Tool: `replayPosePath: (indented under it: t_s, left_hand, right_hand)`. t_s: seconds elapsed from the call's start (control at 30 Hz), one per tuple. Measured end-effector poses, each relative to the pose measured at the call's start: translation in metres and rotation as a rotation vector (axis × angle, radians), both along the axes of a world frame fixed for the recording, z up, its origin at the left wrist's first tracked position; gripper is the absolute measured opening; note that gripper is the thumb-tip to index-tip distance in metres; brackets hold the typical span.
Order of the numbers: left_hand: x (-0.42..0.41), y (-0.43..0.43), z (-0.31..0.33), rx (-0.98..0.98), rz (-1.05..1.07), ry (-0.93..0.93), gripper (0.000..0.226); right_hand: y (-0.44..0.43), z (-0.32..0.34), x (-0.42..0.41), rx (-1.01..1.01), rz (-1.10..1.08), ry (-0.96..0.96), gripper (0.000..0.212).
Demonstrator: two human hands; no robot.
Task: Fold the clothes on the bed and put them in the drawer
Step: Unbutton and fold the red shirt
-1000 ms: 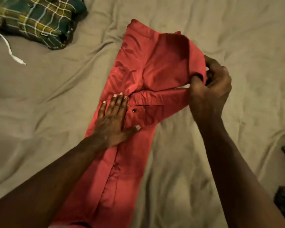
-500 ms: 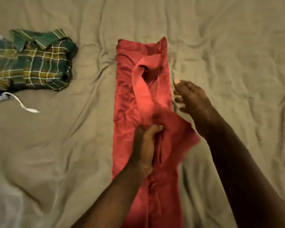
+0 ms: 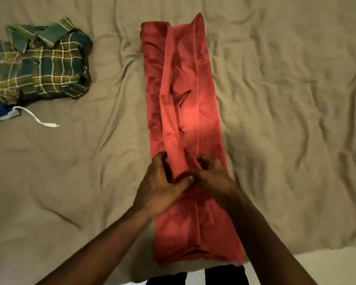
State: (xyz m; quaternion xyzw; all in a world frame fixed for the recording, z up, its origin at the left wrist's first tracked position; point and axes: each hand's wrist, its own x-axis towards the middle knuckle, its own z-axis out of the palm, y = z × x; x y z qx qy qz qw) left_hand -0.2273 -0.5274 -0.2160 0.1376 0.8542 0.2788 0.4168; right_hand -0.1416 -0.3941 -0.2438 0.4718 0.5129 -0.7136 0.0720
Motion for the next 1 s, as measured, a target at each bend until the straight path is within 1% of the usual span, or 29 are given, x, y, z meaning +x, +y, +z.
replayPosePath:
  t_s: [0.03,0.1,0.13,0.17,0.2,0.23,0.27,0.3,0.33,0.37,0.4,0.47,0.5,0.57,0.63,0.67,0.7,0.73,0.77,0.8,0.83,0.9,0.93,0.97,1.0]
  left_hand:
    - [-0.003,0.000,-0.003,0.056,0.028,-0.013,0.101]
    - [-0.011,0.008,-0.013,0.174,0.158,-0.107,0.099]
    - [-0.016,0.015,-0.016,0.221,0.250,-0.139,0.097]
    - [-0.022,0.024,-0.021,0.244,0.336,-0.132,0.097]
    - [-0.028,0.033,-0.026,0.246,0.397,-0.092,0.098]
    - [-0.035,0.041,-0.030,0.236,0.431,-0.045,0.097]
    - [-0.044,0.049,-0.031,0.214,0.455,-0.010,0.093]
    - [-0.053,0.055,-0.033,0.182,0.490,0.005,0.085]
    - [-0.065,0.062,-0.033,0.158,0.522,0.007,0.075]
    - [-0.074,0.067,-0.035,0.128,0.529,0.009,0.068]
    - [-0.083,0.072,-0.036,0.092,0.506,0.035,0.065]
    - [-0.099,0.080,-0.039,0.003,0.429,0.127,0.062]
    - [-0.106,0.083,-0.041,-0.037,0.399,0.166,0.061]
    - [-0.114,0.089,-0.039,-0.079,0.328,0.206,0.064]
    - [-0.119,0.095,-0.040,-0.135,0.217,0.274,0.068]
    - [-0.121,0.097,-0.040,-0.152,0.166,0.324,0.066]
    - [-0.122,0.097,-0.045,-0.148,0.130,0.362,0.058]
    - [-0.125,0.096,-0.049,-0.113,0.119,0.367,0.045]
    - [-0.128,0.093,-0.057,-0.063,0.164,0.315,0.034]
    - [-0.132,0.090,-0.059,-0.015,0.251,0.205,0.026]
    - [-0.135,0.085,-0.066,0.036,0.353,0.080,0.023]
    - [-0.139,0.080,-0.073,0.115,0.504,-0.085,0.022]
    - [-0.138,0.078,-0.069,0.120,0.505,-0.100,0.018]
    - [-0.135,0.078,-0.063,0.109,0.438,-0.067,0.019]
    - [-0.129,0.076,-0.058,0.064,0.326,0.001,0.038]
  right_hand:
    - [-0.002,-0.003,0.004,0.035,-0.030,-0.009,0.037]
    - [-0.004,-0.002,0.008,0.034,-0.045,0.018,0.043]
    - [-0.005,0.001,0.009,0.021,-0.010,0.060,0.050]
    - [-0.006,0.004,0.011,0.020,0.073,0.091,0.055]
    - [-0.007,0.011,0.011,-0.003,0.161,0.125,0.055]
    - [-0.007,0.017,0.011,-0.024,0.271,0.142,0.048]
    - [-0.004,0.025,0.007,-0.023,0.354,0.132,0.035]
    - [0.000,0.028,0.002,0.042,0.391,0.080,0.020]
    - [0.007,0.023,-0.007,0.172,0.365,0.022,0.011]
    - [0.016,0.013,-0.015,0.304,0.304,-0.052,0.013]
    - [0.026,0.005,-0.028,0.400,0.189,-0.110,0.017]
    - [0.051,-0.009,-0.066,0.502,-0.031,-0.173,0.023]
    - [0.062,-0.013,-0.086,0.537,-0.067,-0.190,0.026]
    - [0.081,-0.021,-0.125,0.667,-0.023,-0.194,0.029]
    - [0.090,-0.029,-0.156,0.782,0.124,-0.185,0.041]
    - [0.093,-0.033,-0.167,0.842,0.212,-0.187,0.046]
    - [0.094,-0.035,-0.172,0.894,0.298,-0.196,0.047]
    - [0.097,-0.037,-0.176,0.945,0.346,-0.199,0.043]
    - [0.103,-0.039,-0.176,0.981,0.359,-0.209,0.039]
    - [0.112,-0.038,-0.176,1.017,0.360,-0.225,0.037]
    - [0.119,-0.037,-0.173,1.045,0.382,-0.256,0.037]
    - [0.135,-0.033,-0.168,1.097,0.424,-0.309,0.036]
    - [0.140,-0.033,-0.165,1.097,0.436,-0.317,0.036]
    - [0.142,-0.032,-0.163,1.096,0.430,-0.313,0.037]
    - [0.140,-0.033,-0.160,1.095,0.416,-0.297,0.039]
